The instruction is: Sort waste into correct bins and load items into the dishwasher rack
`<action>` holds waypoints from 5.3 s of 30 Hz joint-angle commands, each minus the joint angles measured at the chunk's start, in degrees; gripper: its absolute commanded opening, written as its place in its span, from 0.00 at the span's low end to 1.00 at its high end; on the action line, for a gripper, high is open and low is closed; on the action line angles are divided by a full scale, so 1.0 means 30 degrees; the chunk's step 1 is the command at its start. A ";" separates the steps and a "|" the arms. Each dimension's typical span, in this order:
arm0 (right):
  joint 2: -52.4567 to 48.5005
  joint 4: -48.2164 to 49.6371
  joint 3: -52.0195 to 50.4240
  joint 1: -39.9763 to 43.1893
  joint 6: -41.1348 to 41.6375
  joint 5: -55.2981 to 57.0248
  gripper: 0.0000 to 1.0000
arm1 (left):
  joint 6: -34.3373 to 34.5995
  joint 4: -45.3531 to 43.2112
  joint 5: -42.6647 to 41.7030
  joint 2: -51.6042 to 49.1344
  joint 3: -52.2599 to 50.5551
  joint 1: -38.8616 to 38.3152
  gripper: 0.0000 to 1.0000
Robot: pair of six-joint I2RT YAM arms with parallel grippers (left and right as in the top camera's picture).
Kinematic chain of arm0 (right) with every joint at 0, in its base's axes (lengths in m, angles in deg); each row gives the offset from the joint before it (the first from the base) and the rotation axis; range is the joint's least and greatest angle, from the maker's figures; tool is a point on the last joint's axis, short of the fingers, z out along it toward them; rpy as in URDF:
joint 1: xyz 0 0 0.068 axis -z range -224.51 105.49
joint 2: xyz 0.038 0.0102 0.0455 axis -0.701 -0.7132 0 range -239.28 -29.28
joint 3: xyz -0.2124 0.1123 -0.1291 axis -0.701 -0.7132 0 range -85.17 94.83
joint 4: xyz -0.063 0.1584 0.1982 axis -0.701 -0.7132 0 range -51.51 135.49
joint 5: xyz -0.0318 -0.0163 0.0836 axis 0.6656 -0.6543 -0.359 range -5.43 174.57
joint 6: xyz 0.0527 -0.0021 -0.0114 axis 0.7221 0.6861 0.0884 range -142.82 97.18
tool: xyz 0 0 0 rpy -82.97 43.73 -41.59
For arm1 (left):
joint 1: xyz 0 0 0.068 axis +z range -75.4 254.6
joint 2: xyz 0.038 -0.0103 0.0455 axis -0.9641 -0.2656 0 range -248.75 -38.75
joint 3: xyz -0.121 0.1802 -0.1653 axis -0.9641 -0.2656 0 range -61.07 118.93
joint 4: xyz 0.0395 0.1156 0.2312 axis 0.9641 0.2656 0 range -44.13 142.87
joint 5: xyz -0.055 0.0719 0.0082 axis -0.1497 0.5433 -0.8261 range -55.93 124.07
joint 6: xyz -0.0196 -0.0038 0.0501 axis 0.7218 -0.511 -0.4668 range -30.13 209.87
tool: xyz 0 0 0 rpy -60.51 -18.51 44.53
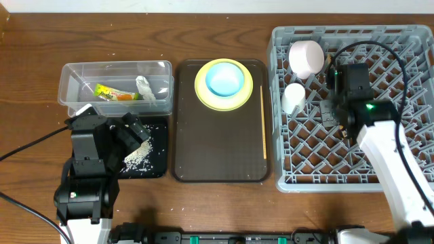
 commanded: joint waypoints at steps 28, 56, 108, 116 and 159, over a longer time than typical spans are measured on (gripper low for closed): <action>-0.1370 0.1945 -0.0124 -0.0576 0.2557 -0.9770 0.23 | -0.0036 0.0000 0.0153 0.0000 0.0335 0.0131 0.98; -0.1530 0.5515 -0.0124 -1.3668 0.9420 0.4677 0.20 | -0.0036 0.0000 0.0160 -0.0255 0.0335 0.0131 0.98; -0.6550 0.5639 -0.0204 -1.1213 1.4185 0.4102 0.21 | -0.0036 0.0000 0.0160 -0.1647 0.0335 0.0131 0.98; -0.8386 0.5588 -0.0204 -1.1271 1.4178 0.5253 0.27 | -0.0029 0.0000 0.0160 -0.1647 0.0335 0.0138 0.98; -0.9245 0.6237 -0.0197 -1.0790 1.3661 0.0044 0.01 | -0.0029 0.0000 0.0153 -0.1647 0.0335 0.0138 0.98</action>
